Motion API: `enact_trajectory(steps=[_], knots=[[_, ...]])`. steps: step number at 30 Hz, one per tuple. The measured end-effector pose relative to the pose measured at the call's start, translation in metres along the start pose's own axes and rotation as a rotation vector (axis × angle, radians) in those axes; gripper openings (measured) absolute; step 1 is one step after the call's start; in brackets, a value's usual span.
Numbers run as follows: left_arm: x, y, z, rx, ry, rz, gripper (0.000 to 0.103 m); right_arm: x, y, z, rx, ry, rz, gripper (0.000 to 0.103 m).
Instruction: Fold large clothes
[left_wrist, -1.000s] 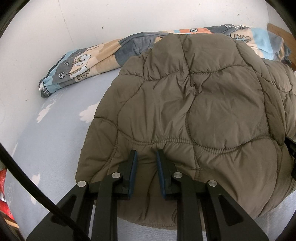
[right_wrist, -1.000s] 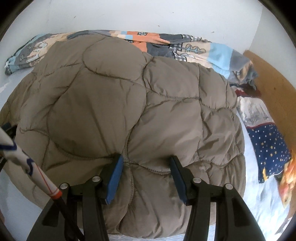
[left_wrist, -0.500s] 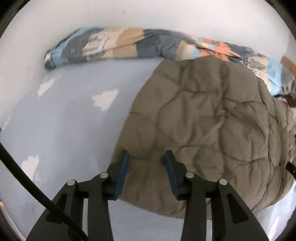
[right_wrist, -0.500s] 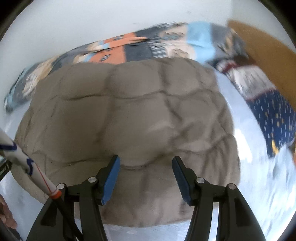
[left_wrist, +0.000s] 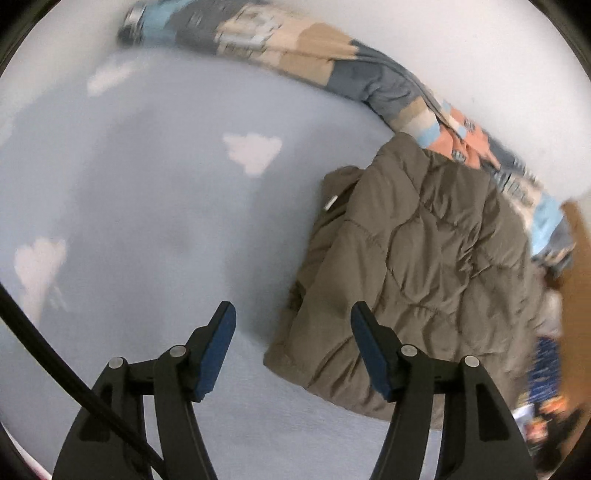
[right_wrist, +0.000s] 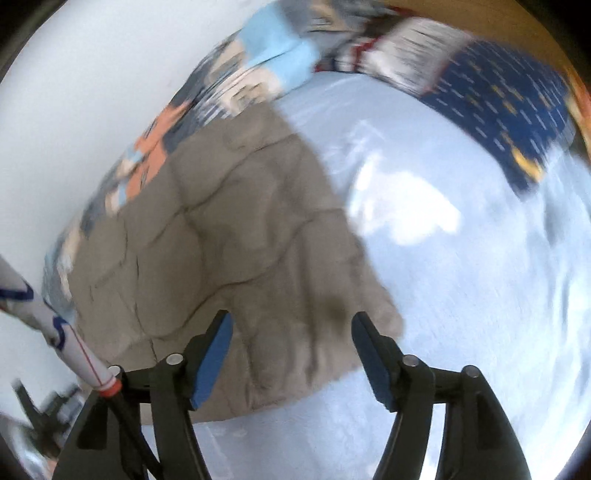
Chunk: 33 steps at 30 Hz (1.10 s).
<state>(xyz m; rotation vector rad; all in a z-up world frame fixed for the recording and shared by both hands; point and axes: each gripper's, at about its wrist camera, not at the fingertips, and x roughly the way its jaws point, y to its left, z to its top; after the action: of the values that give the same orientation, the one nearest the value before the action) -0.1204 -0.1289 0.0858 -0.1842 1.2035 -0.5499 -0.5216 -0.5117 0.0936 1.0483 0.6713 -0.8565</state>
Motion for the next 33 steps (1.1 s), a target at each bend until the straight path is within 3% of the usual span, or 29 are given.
enact_trajectory(steps=[4, 8, 14, 20, 28, 33], knots=[[0.009, 0.018, -0.005, -0.124, 0.068, -0.114, 0.064, -0.001, -0.038, -0.006, 0.189, 0.043, 0.132, 0.074], [0.02, 0.018, -0.019, -0.189, 0.109, -0.212, 0.064, 0.009, -0.057, -0.016, 0.289, 0.065, 0.177, 0.075], [0.023, 0.012, -0.032, -0.237, 0.029, -0.194, 0.064, 0.024, -0.083, -0.021, 0.445, 0.074, 0.243, 0.075], [0.019, 0.015, -0.035, -0.282, 0.015, -0.155, 0.064, 0.041, -0.099, -0.024, 0.556, 0.089, 0.256, 0.076], [0.027, 0.033, -0.048, -0.384, 0.029, -0.269, 0.064, 0.049, -0.093, -0.025, 0.574, 0.054, 0.289, 0.081], [0.041, 0.038, -0.044, -0.431, 0.011, -0.319, 0.072, 0.064, -0.081, -0.032, 0.554, 0.095, 0.306, 0.081]])
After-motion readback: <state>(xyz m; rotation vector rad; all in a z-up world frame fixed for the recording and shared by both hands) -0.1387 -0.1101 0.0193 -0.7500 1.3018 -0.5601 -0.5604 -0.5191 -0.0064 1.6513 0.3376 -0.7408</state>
